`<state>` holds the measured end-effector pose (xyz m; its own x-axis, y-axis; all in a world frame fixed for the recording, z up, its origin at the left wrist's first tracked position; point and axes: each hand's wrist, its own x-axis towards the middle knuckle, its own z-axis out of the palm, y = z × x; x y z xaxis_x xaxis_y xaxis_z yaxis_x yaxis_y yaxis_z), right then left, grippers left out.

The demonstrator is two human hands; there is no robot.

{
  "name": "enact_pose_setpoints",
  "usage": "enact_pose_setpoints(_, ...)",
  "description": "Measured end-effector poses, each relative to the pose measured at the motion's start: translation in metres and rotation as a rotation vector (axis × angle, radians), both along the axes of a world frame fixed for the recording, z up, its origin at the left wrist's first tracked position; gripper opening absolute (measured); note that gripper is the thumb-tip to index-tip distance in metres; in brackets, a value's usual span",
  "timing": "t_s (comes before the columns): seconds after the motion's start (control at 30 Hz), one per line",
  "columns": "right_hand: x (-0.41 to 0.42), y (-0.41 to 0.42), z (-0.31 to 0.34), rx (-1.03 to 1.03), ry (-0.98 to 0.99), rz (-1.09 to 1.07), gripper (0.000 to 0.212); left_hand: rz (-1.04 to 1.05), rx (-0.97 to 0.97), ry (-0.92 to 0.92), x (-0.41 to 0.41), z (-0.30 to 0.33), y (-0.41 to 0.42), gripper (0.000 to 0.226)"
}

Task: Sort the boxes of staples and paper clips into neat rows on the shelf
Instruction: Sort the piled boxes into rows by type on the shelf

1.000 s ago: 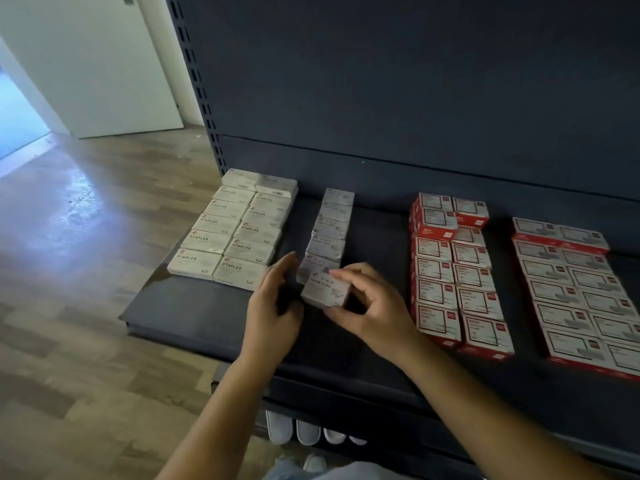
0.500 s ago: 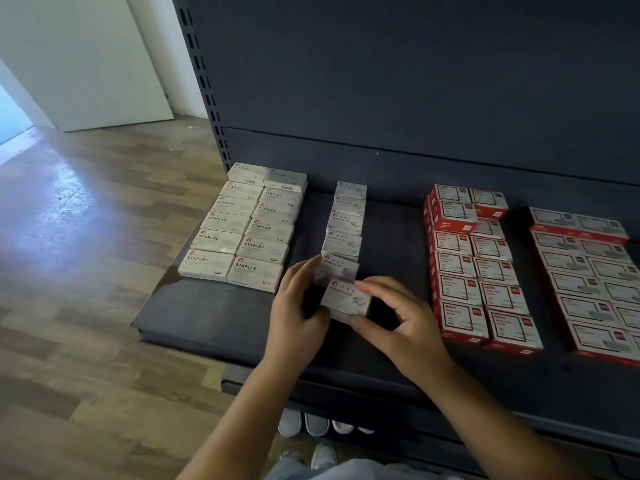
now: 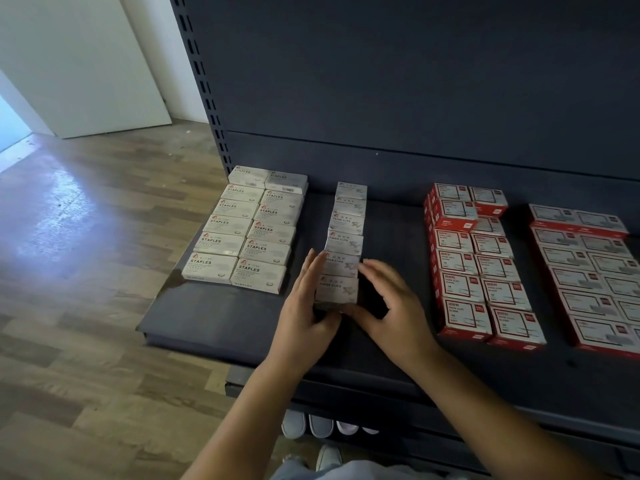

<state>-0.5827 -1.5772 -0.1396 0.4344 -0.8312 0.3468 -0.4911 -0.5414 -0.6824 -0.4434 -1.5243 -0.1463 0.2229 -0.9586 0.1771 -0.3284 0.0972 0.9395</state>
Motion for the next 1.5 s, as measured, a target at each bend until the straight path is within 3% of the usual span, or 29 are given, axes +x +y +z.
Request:
enact_pose_setpoints(0.27,0.001,0.006,0.001,0.168,0.023,0.008,0.06,-0.005,0.058,0.067,0.003,-0.007,-0.001,0.076)
enact_pose_setpoints(0.4,0.003,0.014,-0.001,0.022,0.247,-0.012,0.052,0.012,0.037,0.054,0.003,-0.007,-0.002,0.075)
enact_pose_setpoints(0.53,0.004,0.013,0.0,-0.098,0.448,0.007,0.06,0.012,0.047,-0.038,-0.003,0.004,0.002,0.077)
enact_pose_setpoints(0.73,-0.03,0.009,0.028,-0.074,0.26,0.06,0.054,0.064,-0.073,-0.505,-0.014,0.01,0.0,0.074)
enact_pose_setpoints(0.8,-0.048,0.007,0.035,-0.06,0.22,0.026,0.052,0.041,-0.098,-0.576,-0.024,0.019,-0.003,0.07)
enact_pose_setpoints(1.03,-0.133,-0.008,0.039,-0.09,0.15,-0.097,0.053,-0.153,-0.204,-0.668,-0.107,0.053,-0.027,0.063)
enact_pose_setpoints(1.27,-0.252,-0.029,0.039,-0.07,0.103,-0.288,0.048,-0.239,-0.196,-0.669,-0.221,0.053,-0.062,0.058)
enact_pose_setpoints(1.5,-0.387,-0.048,0.016,-0.046,0.114,-0.474,0.043,-0.452,-0.139,-0.634,-0.344,0.043,-0.09,0.058)
